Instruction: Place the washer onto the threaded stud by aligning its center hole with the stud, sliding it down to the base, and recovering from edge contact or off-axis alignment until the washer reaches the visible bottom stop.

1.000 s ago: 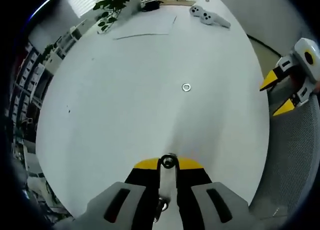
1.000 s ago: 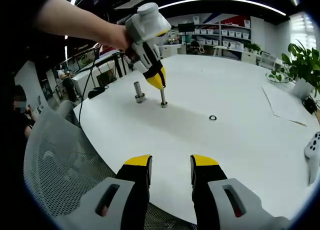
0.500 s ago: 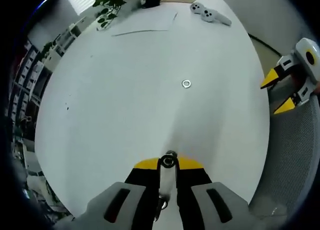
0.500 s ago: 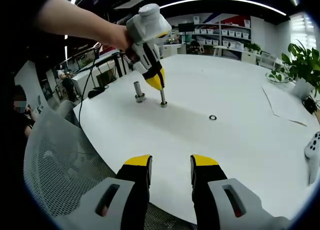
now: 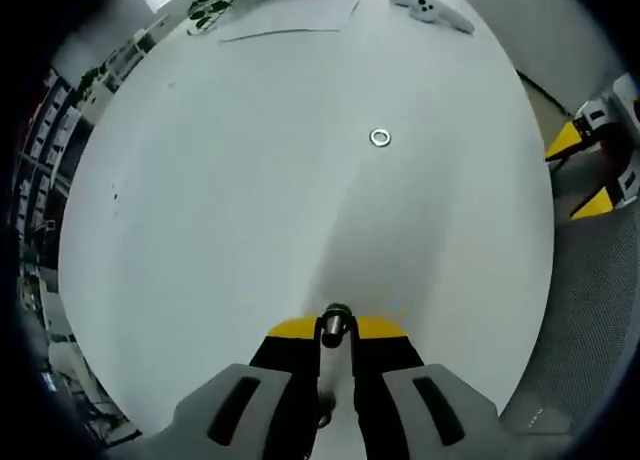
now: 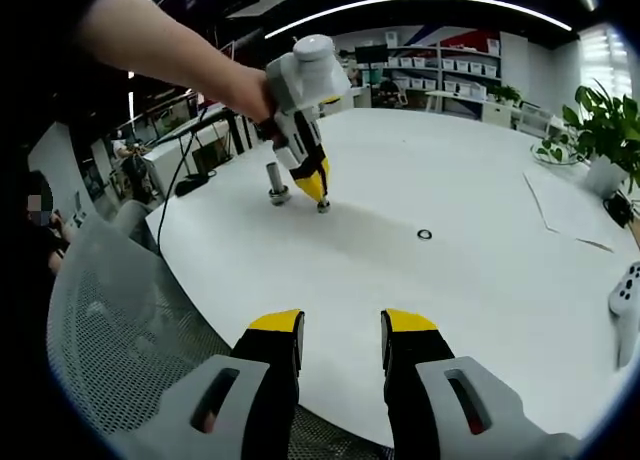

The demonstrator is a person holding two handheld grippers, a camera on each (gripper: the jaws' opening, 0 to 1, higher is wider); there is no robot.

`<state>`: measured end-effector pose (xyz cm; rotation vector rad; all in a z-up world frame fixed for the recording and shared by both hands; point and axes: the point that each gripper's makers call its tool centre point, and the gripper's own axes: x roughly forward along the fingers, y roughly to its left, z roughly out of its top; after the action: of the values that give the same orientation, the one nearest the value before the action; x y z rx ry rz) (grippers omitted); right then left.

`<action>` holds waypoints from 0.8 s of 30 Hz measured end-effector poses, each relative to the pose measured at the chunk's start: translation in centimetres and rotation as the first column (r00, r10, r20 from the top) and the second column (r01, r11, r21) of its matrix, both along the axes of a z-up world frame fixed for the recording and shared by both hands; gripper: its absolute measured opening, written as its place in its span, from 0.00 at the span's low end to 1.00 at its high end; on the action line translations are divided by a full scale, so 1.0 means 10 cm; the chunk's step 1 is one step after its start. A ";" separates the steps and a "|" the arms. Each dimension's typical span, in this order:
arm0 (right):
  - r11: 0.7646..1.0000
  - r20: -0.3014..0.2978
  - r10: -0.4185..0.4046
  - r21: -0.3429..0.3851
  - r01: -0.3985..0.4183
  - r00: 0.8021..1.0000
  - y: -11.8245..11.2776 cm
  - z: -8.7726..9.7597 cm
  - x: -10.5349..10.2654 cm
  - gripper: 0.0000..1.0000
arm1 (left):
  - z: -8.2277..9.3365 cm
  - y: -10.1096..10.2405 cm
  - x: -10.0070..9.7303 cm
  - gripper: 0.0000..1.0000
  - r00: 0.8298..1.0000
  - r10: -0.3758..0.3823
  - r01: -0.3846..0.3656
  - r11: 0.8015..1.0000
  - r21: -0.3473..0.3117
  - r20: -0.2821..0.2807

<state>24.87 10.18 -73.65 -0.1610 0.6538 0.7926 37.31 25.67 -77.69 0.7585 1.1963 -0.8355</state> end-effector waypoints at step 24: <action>1.000 0.005 0.000 0.006 -0.001 1.000 0.01 0.02 -0.01 0.34 | -0.02 -0.05 -0.02 0.13 0.999 0.029 -0.029 1.000 -0.010 -0.018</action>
<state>24.80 10.30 -73.48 -0.1578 0.6463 0.7943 37.10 25.19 -77.87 0.7245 1.2157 -0.8255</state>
